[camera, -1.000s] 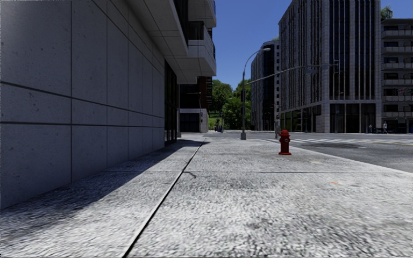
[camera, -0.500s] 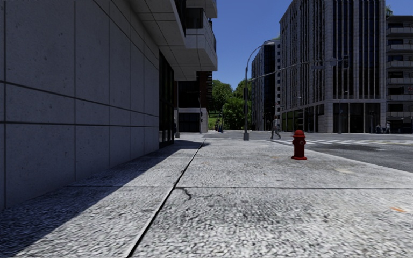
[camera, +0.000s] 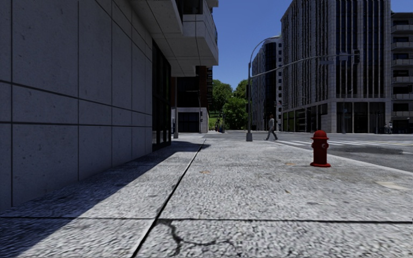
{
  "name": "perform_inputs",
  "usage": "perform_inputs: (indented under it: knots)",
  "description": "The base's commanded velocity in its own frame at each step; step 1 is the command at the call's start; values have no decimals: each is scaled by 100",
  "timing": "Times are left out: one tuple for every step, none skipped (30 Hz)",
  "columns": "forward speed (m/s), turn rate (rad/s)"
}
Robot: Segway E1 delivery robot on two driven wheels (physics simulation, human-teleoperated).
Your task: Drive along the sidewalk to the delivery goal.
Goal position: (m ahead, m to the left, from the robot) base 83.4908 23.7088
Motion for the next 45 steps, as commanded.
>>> perform_inputs:
  knots:
    - [200,0]
    - [200,0]
    - [200,0]
    - [200,0]
    - [200,0]
    - [200,0]
    - [200,0]
    - [200,0]
    - [200,0]
    - [200,0]
    - [200,0]
    - [200,0]
    - [200,0]
    - [200,0]
    - [200,0]
    - [200,0]
    - [200,0]
    - [200,0]
    - [200,0]
    - [200,0]
    - [200,0]
    - [200,0]
    - [200,0]
    - [200,0]
    - [200,0]
    - [200,0]
    - [200,0]
    - [200,0]
    - [200,0]
    - [200,0]
    - [200,0]
    - [200,0]
    - [200,0]
    - [200,0]
    - [200,0]
    - [200,0]
    - [200,0]
    - [200,0]
    - [200,0]
    - [200,0]
    - [200,0]
    - [200,0]
    - [200,0]
    - [200,0]
    - [200,0]
